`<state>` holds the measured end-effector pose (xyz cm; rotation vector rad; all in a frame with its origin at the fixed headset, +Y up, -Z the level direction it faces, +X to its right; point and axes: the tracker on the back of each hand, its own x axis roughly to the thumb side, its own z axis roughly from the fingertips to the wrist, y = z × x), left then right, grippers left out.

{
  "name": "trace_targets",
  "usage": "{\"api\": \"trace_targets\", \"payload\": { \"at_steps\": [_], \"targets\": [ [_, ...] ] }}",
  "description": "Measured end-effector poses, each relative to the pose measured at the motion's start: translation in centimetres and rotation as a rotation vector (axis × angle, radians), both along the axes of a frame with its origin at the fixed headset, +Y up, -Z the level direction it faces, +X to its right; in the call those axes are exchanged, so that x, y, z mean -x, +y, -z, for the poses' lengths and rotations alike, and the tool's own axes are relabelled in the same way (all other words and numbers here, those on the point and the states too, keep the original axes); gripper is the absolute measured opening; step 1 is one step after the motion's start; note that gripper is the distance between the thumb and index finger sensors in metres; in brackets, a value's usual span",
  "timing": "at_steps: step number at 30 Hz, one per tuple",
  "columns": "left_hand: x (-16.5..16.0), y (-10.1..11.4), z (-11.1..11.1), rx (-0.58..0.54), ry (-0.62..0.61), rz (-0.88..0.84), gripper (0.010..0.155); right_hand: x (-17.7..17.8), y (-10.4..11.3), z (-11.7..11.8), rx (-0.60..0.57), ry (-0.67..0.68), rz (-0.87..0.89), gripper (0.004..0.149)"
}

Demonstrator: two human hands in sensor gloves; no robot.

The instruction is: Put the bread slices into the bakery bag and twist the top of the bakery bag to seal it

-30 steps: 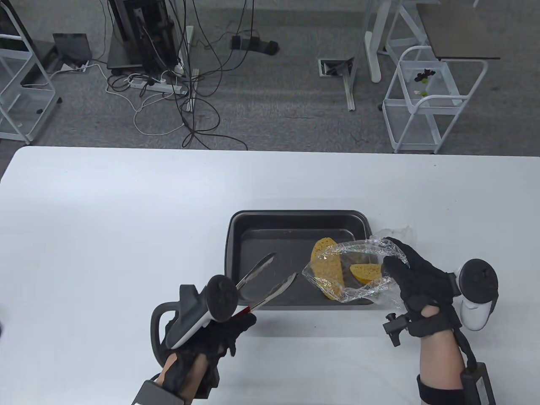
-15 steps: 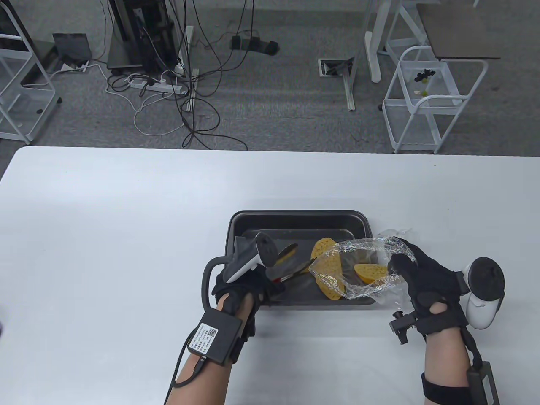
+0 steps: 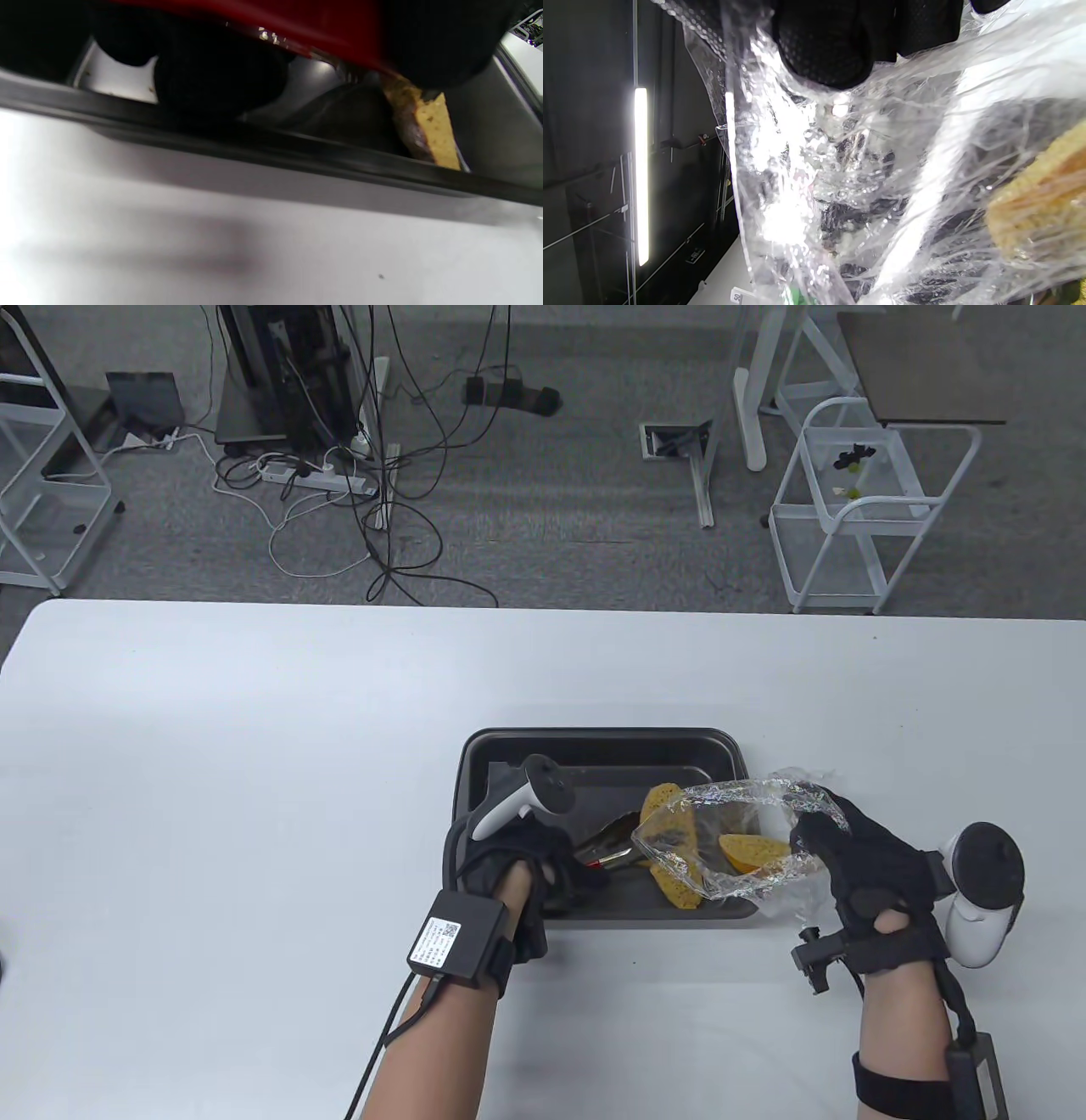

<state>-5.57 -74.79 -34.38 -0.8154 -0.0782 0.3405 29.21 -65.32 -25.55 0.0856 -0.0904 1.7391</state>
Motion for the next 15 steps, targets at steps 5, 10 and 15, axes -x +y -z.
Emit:
{"api": "trace_targets", "payload": {
  "at_steps": [5,10,15],
  "targets": [
    [-0.7,0.4,-0.3,-0.042,0.011,0.029,0.088,-0.1,0.0,0.0,0.001,-0.003,0.002,0.046],
    [-1.5,0.9,-0.9,-0.107,0.023,0.061,0.079,-0.2,0.0,0.0,0.0,-0.009,0.001,0.046],
    [-1.9,1.5,-1.8,-0.191,0.026,0.071,0.074,-0.2,0.1,0.0,-0.014,-0.046,-0.052,0.046]
  ]
}}
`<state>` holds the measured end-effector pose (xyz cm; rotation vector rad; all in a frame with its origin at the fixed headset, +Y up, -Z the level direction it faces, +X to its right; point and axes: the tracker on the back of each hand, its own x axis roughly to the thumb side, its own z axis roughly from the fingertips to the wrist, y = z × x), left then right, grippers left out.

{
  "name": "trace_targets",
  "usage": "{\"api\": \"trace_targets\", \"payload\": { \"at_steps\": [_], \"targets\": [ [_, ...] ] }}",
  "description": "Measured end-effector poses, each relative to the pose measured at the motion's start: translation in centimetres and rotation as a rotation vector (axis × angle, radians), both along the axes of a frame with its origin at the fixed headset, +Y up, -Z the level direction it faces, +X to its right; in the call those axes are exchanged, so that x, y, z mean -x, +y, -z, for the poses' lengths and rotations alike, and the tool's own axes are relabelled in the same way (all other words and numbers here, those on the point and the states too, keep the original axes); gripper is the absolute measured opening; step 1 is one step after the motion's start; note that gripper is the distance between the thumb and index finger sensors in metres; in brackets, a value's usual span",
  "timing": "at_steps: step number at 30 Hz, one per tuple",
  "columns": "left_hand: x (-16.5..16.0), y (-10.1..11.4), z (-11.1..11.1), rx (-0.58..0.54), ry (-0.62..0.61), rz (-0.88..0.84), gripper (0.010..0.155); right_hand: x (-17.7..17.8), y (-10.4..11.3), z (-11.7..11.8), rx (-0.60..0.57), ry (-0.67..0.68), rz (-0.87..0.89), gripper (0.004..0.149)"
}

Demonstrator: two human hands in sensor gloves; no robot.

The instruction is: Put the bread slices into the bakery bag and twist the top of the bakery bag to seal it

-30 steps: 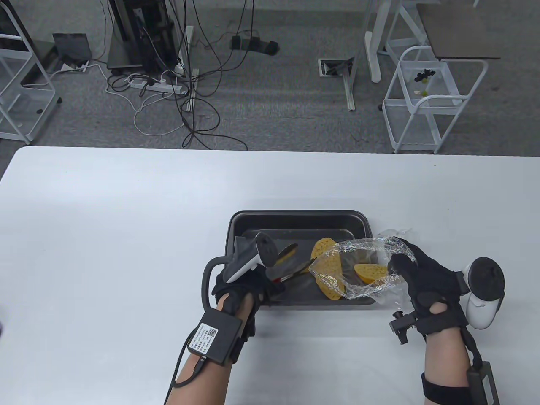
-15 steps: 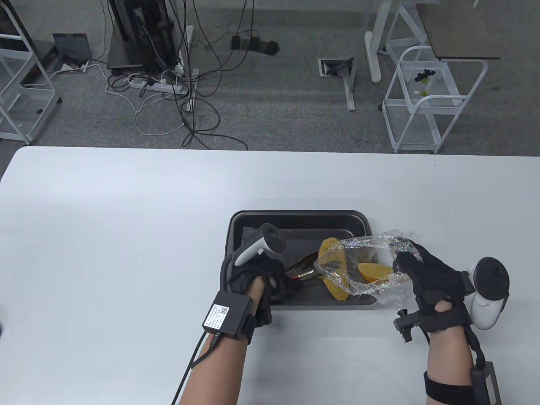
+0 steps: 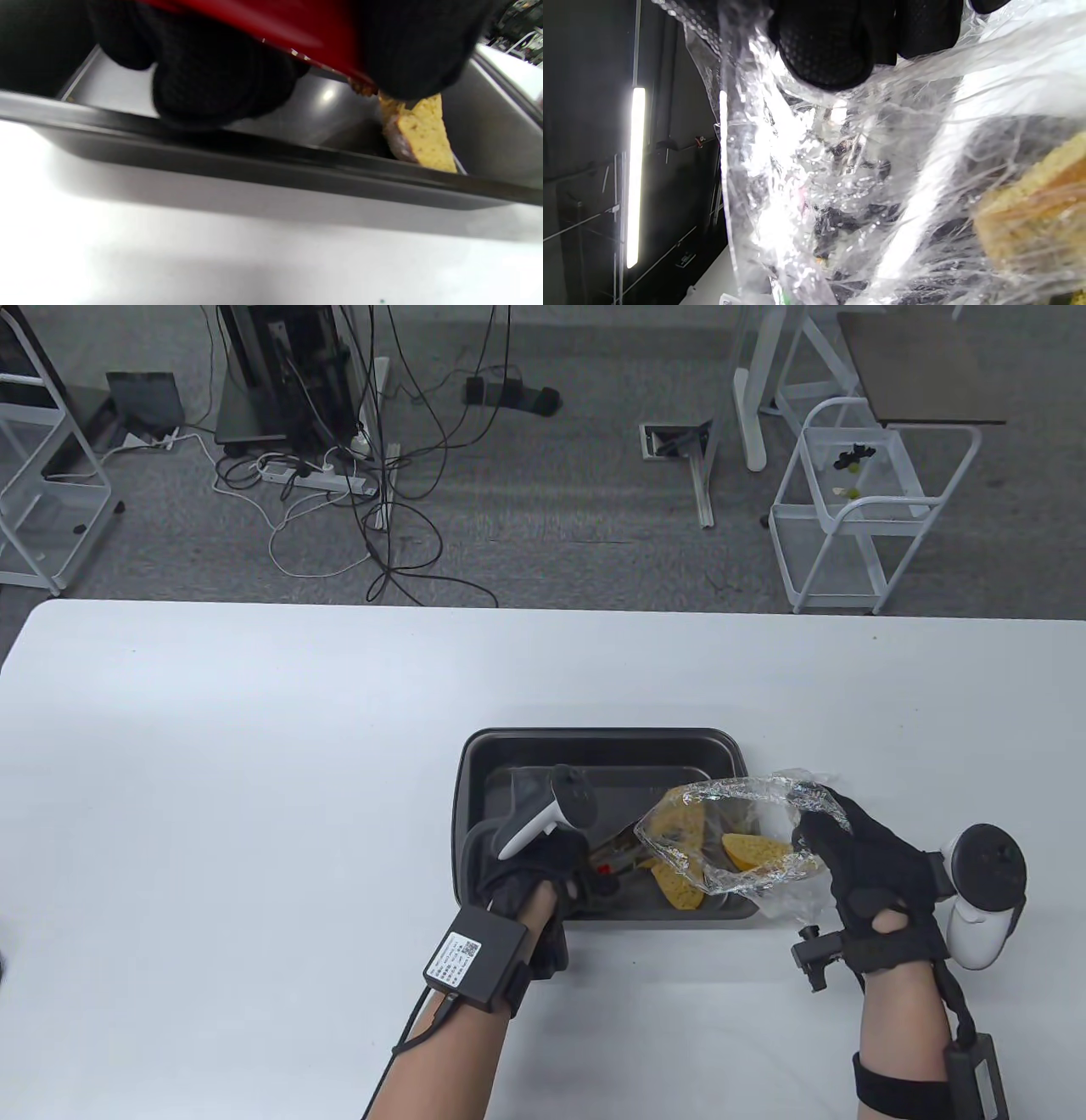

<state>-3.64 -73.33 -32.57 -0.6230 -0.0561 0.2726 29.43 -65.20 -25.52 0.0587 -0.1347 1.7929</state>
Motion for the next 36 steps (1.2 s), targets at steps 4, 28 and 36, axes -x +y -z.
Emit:
{"api": "trace_targets", "payload": {
  "at_steps": [4,28,36],
  "targets": [
    [0.3,0.5,-1.0,-0.068,0.018,-0.024,0.073,-0.1,0.2,-0.2,-0.028,-0.048,-0.043,0.046],
    [10.0,5.2,-8.3,-0.424,0.089,0.099,0.076,2.0,2.3,-2.3,-0.415,-0.485,-0.756,0.045],
    [13.6,5.4,-9.7,-0.19,0.121,-0.199,0.075,5.0,-0.7,-0.8,-0.432,-0.347,-1.088,0.045]
  ]
}}
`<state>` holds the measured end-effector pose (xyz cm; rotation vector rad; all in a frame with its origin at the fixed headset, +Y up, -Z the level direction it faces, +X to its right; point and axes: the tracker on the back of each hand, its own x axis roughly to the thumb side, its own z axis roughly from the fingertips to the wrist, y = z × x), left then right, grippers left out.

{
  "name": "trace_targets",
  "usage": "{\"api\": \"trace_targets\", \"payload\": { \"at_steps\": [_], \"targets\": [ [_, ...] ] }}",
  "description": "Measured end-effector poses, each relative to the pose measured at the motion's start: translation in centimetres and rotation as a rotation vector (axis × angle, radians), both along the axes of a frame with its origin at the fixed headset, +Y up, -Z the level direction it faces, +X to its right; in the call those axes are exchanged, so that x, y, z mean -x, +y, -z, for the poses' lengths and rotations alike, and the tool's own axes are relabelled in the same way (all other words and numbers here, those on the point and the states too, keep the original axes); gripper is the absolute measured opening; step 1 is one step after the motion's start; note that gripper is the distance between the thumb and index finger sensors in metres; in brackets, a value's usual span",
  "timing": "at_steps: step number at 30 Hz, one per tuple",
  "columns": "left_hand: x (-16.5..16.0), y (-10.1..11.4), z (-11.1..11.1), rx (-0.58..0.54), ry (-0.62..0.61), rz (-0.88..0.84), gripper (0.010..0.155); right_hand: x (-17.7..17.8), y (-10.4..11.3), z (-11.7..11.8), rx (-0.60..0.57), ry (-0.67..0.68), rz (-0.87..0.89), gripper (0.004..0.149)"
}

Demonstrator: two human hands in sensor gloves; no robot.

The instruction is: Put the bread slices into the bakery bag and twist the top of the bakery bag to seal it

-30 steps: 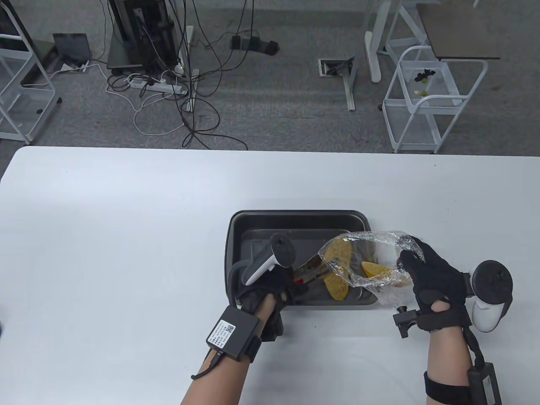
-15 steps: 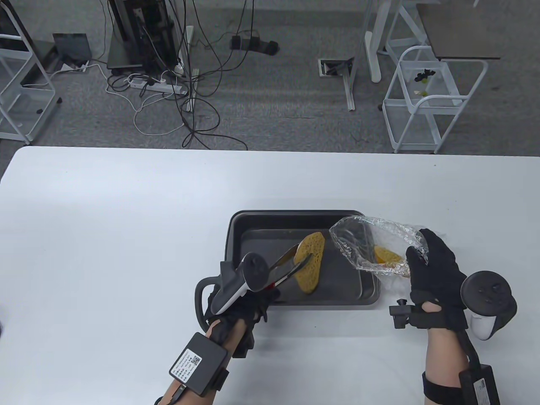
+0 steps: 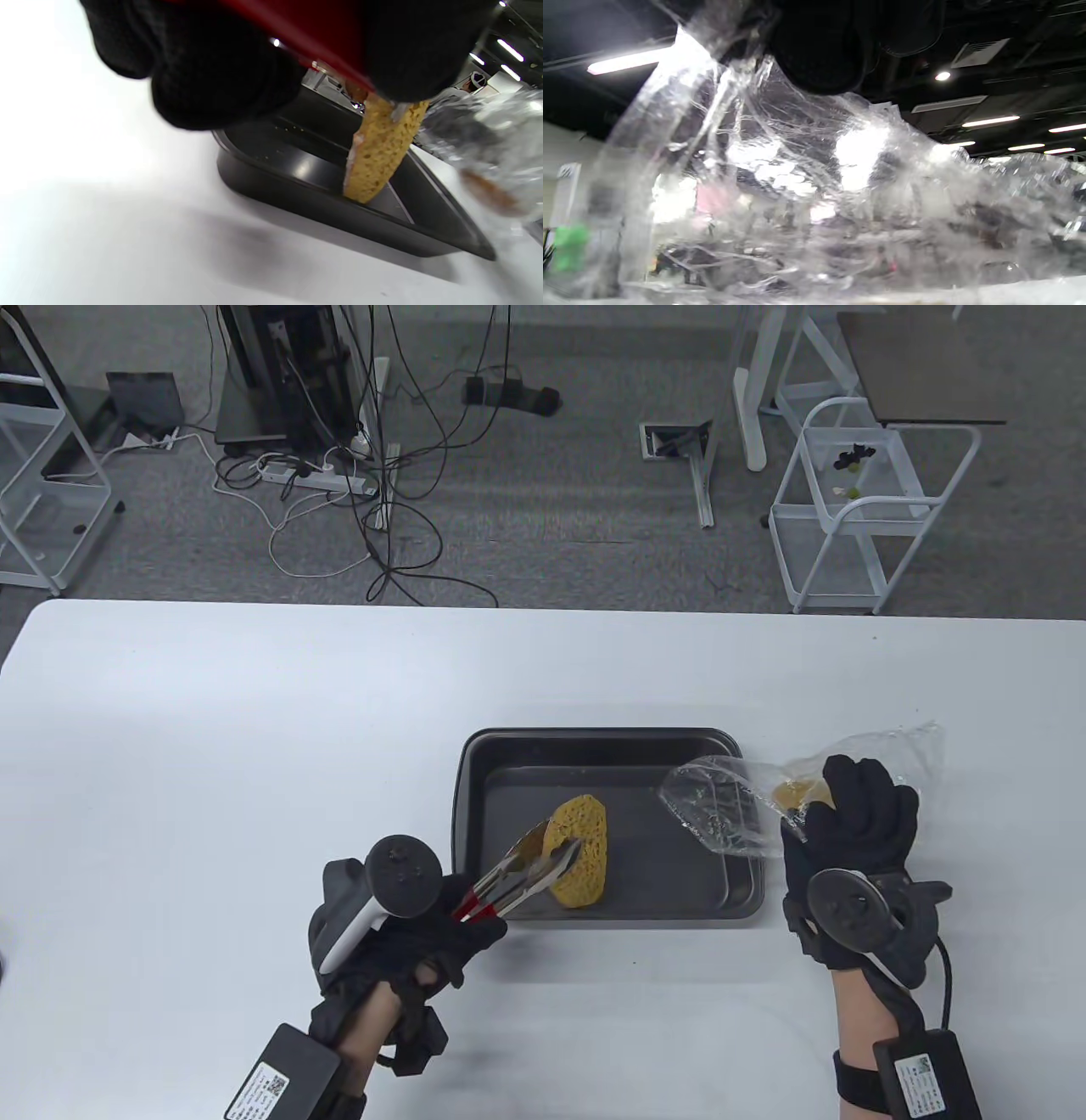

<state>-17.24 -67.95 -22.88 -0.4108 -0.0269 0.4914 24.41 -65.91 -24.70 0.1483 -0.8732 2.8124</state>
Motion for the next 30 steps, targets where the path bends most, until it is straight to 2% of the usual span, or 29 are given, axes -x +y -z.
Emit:
{"api": "trace_targets", "payload": {
  "at_steps": [5,8,11,14,16,23,30],
  "targets": [
    [1.0,0.5,-0.6,-0.07,0.049,0.027,0.074,1.6,-0.9,0.1,0.006,0.037,-0.086,0.045],
    [1.4,0.4,-0.8,-0.087,0.076,-0.026,0.074,1.9,-1.0,0.0,-0.013,0.041,-0.09,0.045],
    [1.2,-0.3,-0.9,0.013,0.033,-0.103,0.074,2.2,-1.1,0.0,-0.023,0.038,-0.099,0.045],
    [-0.1,-1.9,-1.1,0.208,-0.084,-0.257,0.074,2.7,-1.3,-0.1,-0.04,0.05,-0.113,0.045],
    [-1.1,-2.5,-1.1,0.268,-0.131,-0.299,0.074,3.0,-1.3,-0.2,-0.04,0.063,-0.121,0.045],
    [-4.6,-3.5,-0.7,0.422,-0.275,-0.346,0.075,3.8,-1.0,-0.9,-0.122,0.143,-0.134,0.045],
    [-5.6,-4.1,0.4,0.483,-0.283,-0.39,0.076,4.6,-0.9,-1.3,-0.125,0.276,-0.164,0.045]
  ]
}}
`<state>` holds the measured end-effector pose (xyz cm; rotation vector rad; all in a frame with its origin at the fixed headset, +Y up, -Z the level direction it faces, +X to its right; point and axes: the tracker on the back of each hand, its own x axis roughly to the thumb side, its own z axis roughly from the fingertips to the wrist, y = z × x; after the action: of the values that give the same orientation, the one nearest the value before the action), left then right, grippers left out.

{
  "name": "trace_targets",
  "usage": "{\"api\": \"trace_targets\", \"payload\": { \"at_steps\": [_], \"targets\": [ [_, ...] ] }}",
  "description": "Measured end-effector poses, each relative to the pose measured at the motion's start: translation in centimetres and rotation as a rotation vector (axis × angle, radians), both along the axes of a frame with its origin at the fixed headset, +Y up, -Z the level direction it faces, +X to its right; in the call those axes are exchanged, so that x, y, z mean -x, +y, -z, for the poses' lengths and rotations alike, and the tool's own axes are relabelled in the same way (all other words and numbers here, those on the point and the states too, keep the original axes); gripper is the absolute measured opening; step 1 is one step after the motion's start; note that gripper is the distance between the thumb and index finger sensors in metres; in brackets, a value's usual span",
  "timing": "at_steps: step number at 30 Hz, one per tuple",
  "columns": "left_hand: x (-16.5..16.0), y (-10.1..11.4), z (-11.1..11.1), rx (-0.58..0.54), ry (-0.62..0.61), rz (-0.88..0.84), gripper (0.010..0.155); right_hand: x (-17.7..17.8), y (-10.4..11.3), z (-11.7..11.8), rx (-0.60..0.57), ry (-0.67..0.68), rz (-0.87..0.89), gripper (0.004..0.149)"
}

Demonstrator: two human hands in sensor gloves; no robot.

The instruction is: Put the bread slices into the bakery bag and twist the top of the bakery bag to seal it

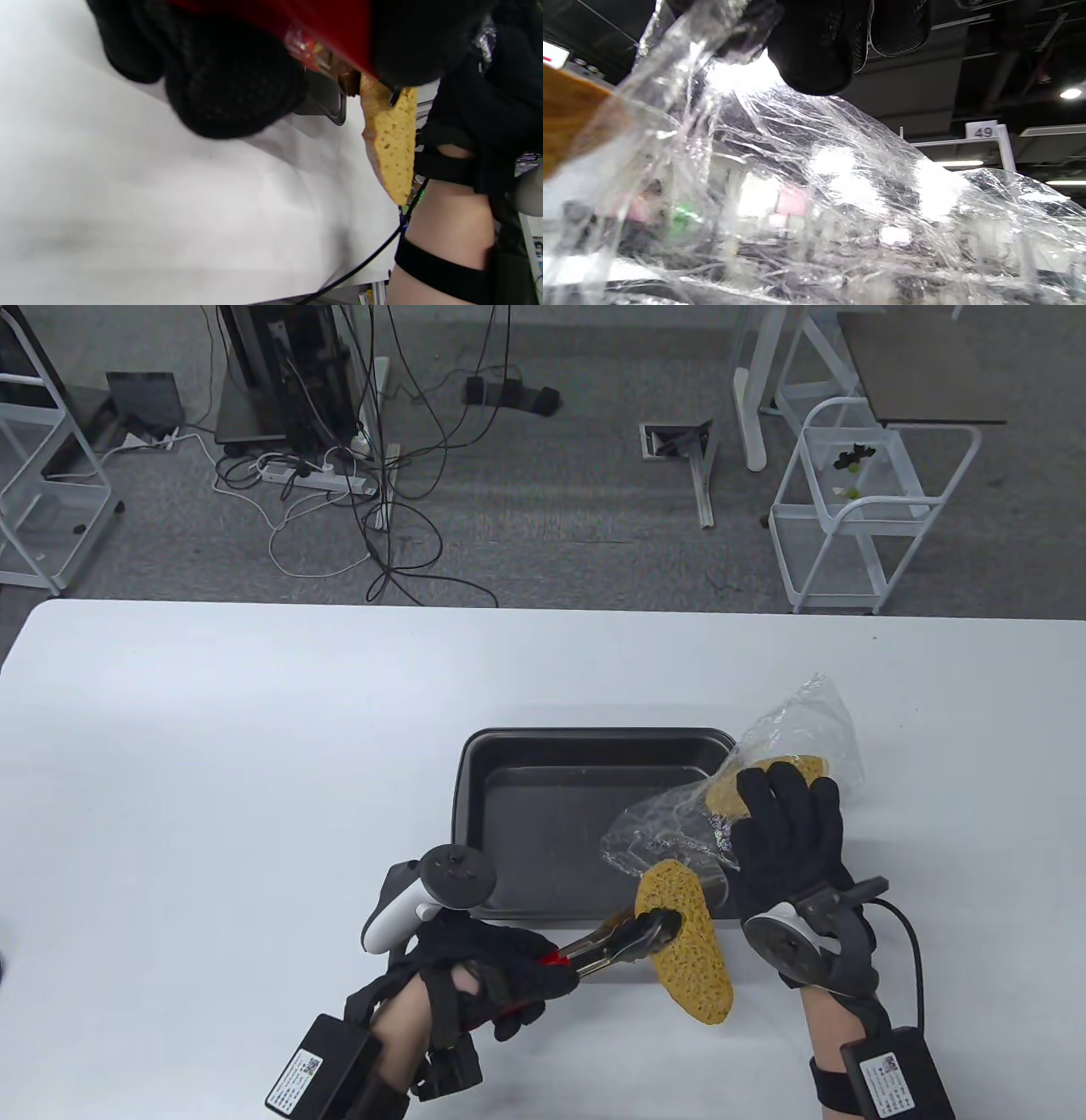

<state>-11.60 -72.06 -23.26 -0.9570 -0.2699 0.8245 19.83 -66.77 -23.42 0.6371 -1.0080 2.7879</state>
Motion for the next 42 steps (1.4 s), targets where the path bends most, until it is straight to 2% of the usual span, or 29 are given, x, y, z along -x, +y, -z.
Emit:
{"api": "trace_targets", "payload": {
  "at_steps": [8,11,12,15,22,24,27,29,30,31,35,38,40,42],
  "targets": [
    [0.5,-0.3,0.8,0.008,0.114,-0.027,0.076,0.8,0.2,-0.1,0.084,0.087,-0.059,0.044],
    [0.5,-0.2,0.5,-0.024,0.188,0.004,0.075,1.4,0.3,0.2,0.2,0.106,-0.091,0.044],
    [0.3,-0.2,0.3,-0.051,0.22,0.021,0.075,1.7,0.4,0.3,0.279,0.123,-0.099,0.044],
    [-0.2,0.0,-0.1,-0.12,0.245,0.051,0.075,2.5,0.5,0.4,0.416,0.135,-0.12,0.045],
    [-1.5,0.1,-0.5,-0.199,0.242,0.064,0.075,3.7,0.4,0.4,0.571,0.128,-0.131,0.045],
    [-1.2,0.2,-0.4,-0.176,0.232,0.078,0.074,3.6,0.5,0.4,0.627,0.146,-0.144,0.045],
    [-0.6,0.2,0.1,-0.065,0.2,0.084,0.074,3.1,1.1,0.3,0.732,0.236,-0.144,0.045],
    [-0.4,0.2,0.3,-0.025,0.141,0.116,0.075,3.1,1.3,0.2,0.679,0.295,-0.041,0.045],
    [-0.6,0.3,0.4,-0.054,0.122,0.097,0.075,3.5,1.3,0.2,0.686,0.321,-0.041,0.045],
    [-0.7,0.3,0.5,-0.043,0.094,0.075,0.075,3.9,1.2,0.1,0.717,0.324,-0.073,0.045],
    [-0.2,0.1,0.8,-0.014,0.146,0.026,0.075,4.7,1.5,-0.5,0.732,0.308,-0.195,0.045],
    [0.4,0.3,0.8,-0.081,0.214,0.049,0.075,4.6,1.9,-0.8,0.722,0.297,-0.18,0.045],
    [0.4,1.0,0.3,-0.208,0.291,0.102,0.075,4.4,1.8,-0.5,0.786,0.368,-0.098,0.045],
    [-0.1,1.1,-0.3,-0.254,0.335,0.083,0.075,4.5,1.5,-0.3,0.837,0.448,-0.031,0.045]
  ]
}}
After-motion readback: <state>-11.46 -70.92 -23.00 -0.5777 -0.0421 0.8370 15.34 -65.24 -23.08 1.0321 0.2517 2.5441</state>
